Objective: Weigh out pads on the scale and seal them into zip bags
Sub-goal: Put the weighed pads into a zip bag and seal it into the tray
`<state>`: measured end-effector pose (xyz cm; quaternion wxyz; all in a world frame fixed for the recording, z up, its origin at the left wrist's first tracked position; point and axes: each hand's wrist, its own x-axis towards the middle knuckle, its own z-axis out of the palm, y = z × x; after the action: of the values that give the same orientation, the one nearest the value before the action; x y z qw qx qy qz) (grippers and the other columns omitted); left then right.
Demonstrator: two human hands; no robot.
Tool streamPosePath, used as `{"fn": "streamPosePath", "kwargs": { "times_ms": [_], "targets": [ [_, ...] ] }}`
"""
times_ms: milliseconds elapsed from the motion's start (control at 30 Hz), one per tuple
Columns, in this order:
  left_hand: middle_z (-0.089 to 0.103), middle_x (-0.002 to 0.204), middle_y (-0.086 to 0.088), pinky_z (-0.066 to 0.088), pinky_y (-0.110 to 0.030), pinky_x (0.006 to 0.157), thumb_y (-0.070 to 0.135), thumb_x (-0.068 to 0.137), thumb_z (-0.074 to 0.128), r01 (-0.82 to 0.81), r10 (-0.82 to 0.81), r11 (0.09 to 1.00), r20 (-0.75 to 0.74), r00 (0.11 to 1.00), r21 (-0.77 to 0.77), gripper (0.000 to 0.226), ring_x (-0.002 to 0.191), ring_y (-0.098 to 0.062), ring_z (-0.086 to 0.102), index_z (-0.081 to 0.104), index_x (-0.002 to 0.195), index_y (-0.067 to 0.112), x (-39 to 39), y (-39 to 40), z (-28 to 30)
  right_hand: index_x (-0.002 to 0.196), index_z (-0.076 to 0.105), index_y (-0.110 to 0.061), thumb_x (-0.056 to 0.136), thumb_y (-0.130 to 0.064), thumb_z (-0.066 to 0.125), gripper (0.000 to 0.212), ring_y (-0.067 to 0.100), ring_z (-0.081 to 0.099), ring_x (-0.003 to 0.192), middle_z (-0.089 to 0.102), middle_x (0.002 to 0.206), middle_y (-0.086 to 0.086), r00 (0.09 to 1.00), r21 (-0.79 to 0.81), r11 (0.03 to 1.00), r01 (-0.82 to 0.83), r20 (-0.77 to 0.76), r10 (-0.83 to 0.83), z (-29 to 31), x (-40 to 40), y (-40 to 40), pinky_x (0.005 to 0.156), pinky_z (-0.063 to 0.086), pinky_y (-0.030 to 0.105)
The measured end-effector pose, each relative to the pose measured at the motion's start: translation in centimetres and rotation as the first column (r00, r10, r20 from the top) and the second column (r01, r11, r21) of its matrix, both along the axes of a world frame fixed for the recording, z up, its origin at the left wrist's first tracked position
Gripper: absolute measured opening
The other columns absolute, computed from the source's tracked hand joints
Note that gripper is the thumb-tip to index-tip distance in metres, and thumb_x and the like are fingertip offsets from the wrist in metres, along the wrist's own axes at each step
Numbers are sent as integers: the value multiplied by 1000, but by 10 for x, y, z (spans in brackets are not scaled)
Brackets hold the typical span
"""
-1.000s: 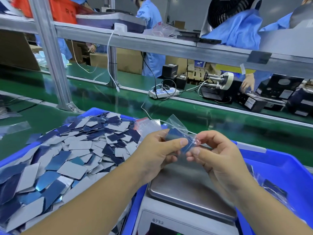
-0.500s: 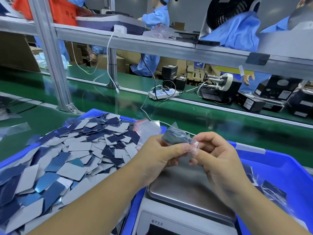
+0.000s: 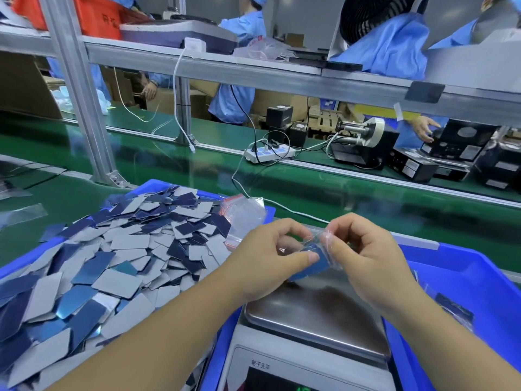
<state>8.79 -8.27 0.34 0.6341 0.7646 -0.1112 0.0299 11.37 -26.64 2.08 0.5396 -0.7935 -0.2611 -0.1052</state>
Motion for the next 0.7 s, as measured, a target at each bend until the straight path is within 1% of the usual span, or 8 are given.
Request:
{"fn": "streamPosePath", "kwargs": {
  "times_ms": [100,233,300,367,400,467,567,700],
  "targets": [
    [72,77,18,48,-15,69,21,84,77,13,-14,998,19,1000,69,15,71,1,64,66,89,29,3,5,-2,80,66,-31,86,-3,72,28,5,51,53,64,64,-5,998,-39,998,47,35,-46,1,4,-6,52,44,17],
    [71,83,15,51,-16,75,11,88,75,23,-27,996,44,999,87,20,79,-1,67,66,86,29,4,7,-2,87,65,-38,84,-6,75,34,7,56,58,67,72,-11,992,-90,993,71,109,-61,-1,7,-9,56,46,17],
    [68,79,15,49,-15,71,11,87,75,4,-9,997,60,998,77,19,73,0,65,66,85,27,4,7,-2,91,64,-41,84,-21,74,24,7,59,63,67,77,-12,996,-109,993,38,82,-30,-1,7,-9,59,49,20],
    [65,74,21,45,-9,66,9,86,76,-31,27,998,79,997,52,18,67,4,61,66,83,24,5,8,-3,93,64,-41,77,-40,68,16,11,60,65,68,77,-7,999,-148,989,-20,-30,15,-1,8,-9,64,53,31],
    [64,73,21,44,-9,65,9,85,76,-45,41,998,83,996,45,18,66,4,61,65,82,24,5,10,-2,92,65,-40,74,-40,68,19,13,60,64,68,75,-4,995,-147,988,-51,-89,38,-1,8,-9,65,52,37],
    [64,75,19,45,-13,66,10,85,76,-59,52,995,89,995,75,18,67,-1,61,65,81,24,6,11,-3,91,66,-38,73,-27,67,21,16,59,60,68,71,1,986,-123,989,-84,-153,65,-1,9,-11,63,52,41],
    [63,79,13,48,-19,68,10,86,74,-22,15,993,60,998,116,15,67,-7,60,64,86,22,5,11,-4,91,65,-37,74,-19,66,25,18,61,57,70,71,3,985,-95,991,-97,-155,82,3,8,-14,61,54,36],
    [69,93,7,56,-21,86,15,82,71,85,-86,995,19,996,42,22,91,-6,67,67,99,29,4,12,-3,92,64,-34,82,-10,71,27,19,59,58,70,73,4,991,-78,992,-99,-101,91,5,7,-16,61,54,42]
  ]
}}
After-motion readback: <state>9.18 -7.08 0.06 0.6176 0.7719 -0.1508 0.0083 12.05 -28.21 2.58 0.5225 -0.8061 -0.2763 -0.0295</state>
